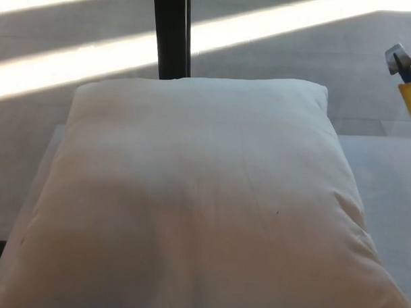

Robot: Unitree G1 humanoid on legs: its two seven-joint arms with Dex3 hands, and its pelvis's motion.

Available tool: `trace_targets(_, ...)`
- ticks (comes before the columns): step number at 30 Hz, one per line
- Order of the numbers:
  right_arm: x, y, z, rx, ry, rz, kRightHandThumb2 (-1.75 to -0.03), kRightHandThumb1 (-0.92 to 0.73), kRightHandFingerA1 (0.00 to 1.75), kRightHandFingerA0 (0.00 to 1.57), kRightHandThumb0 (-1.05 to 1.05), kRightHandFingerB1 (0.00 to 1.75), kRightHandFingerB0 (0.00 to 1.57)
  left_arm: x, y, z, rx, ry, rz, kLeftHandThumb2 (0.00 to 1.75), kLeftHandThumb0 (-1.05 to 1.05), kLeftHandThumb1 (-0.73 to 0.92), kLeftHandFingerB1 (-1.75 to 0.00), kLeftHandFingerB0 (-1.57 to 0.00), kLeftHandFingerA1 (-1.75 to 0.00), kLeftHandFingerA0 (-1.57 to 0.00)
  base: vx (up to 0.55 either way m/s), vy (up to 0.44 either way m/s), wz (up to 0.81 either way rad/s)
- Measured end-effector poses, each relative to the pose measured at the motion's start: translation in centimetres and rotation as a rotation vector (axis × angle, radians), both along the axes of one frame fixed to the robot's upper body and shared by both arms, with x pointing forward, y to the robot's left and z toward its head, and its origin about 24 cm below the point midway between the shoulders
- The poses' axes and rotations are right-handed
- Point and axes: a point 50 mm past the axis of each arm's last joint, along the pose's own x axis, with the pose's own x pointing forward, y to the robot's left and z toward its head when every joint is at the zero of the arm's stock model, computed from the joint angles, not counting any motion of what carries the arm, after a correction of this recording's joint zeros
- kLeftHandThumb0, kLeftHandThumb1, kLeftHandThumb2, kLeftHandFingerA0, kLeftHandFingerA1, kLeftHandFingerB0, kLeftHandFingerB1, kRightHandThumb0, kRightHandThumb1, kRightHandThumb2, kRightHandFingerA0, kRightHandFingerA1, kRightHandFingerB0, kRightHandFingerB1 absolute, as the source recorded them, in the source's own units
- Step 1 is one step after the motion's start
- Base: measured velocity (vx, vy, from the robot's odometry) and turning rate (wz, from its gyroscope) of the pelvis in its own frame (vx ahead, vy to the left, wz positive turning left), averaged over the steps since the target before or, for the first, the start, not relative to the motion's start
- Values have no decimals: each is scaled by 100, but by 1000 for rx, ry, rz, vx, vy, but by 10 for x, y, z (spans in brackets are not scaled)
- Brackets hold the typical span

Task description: A hammer is kept on the right hand side and a pillow is kept on the left hand side on the desk infront of the robot and the robot uses its right hand to pick up the hammer and makes a downward swinging motion to hit the pillow

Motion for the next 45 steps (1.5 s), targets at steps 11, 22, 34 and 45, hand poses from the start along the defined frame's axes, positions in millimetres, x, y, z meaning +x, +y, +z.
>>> trace_targets(11, 2, 31, 0, 167, 112, 190, -106, -70, 175, 106, -31, 175, 76, -3, 0, -1, 0, 8, 2, 101, -67, 60, -56, -44, -65, -56, 0, 0, 0)
trace_targets(22, 7, 64, 30, 294, 117, 410, -109, -61, 175, 100, -32, 162, 78, -10, 0, -2, -3, 23, 2, 63, -69, 77, -41, -47, -53, -60, 0, 0, 0)
trace_targets(34, 12, 94, 98, 365, -11, 620, -95, -66, 175, 101, -34, 154, 84, -9, 0, -1, -2, 21, -5, 64, -70, 77, -39, -49, -50, -59, 0, 0, 0)
trace_targets(45, 13, 111, 94, 338, 40, 678, -93, -65, 175, 99, -30, 171, 71, -4, 1, 0, 3, 4, -17, 101, -65, 61, -56, -43, -64, -54, 0, 0, 0)
